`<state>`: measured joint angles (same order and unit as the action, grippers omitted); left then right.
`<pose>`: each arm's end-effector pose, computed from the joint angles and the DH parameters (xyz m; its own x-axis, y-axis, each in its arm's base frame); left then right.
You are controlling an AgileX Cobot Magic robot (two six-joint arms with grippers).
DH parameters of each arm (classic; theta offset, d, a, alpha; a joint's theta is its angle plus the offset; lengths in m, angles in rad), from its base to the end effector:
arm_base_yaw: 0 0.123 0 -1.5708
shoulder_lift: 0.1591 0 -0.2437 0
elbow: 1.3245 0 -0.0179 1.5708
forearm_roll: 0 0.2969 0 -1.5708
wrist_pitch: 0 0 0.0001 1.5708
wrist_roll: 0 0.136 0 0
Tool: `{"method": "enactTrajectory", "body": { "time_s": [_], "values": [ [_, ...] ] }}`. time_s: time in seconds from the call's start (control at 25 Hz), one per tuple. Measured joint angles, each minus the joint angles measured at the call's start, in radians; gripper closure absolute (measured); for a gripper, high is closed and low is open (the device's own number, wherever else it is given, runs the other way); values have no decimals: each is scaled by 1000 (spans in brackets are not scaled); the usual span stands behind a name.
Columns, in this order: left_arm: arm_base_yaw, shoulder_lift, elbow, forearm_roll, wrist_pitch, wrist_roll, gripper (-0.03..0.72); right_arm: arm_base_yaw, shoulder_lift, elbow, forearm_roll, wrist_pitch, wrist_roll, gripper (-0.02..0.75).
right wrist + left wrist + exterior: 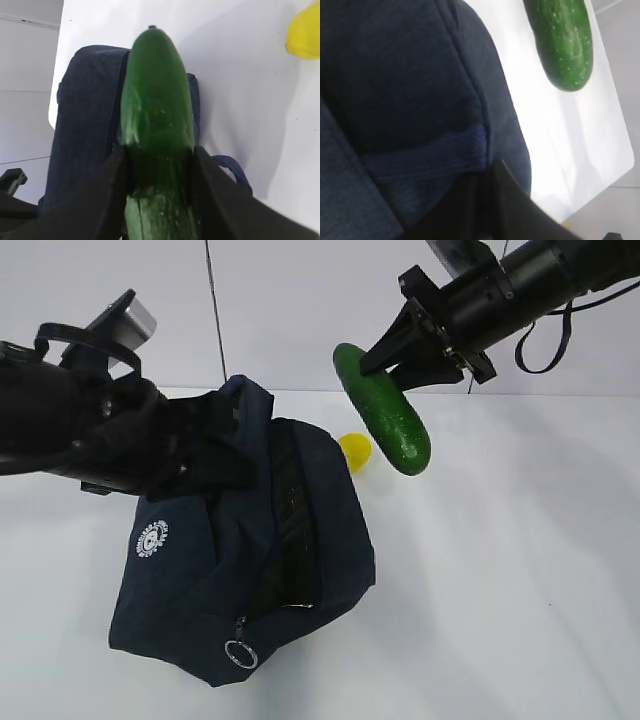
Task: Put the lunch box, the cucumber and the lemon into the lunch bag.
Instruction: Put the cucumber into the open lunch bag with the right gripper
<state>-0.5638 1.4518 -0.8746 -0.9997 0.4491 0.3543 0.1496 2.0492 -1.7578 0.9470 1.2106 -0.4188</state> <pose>0.2888 -0.2415 0.1567 -0.8811 -0.0620 -0.4689 0.2771 0.7357 -0.6180 0.4505 0.1724 0.1936 -0.9353 -0.1169 -0.3340 -0.3335 0.6071 0.7213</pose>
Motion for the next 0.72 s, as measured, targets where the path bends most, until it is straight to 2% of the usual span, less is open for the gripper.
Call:
{"method": "enactTrajectory", "body": {
  "time_s": [0.16,0.4,0.72],
  "values": [
    [0,0,0,-23,-10,0,678,26,-19,0,-9,0,10,435],
    [0,0,0,-26,-11,0,678,87,-83,30,-98,3,12,435],
    [0,0,0,-28,8,0,678,100,-206,250,29,5,-54,435]
  ]
}}
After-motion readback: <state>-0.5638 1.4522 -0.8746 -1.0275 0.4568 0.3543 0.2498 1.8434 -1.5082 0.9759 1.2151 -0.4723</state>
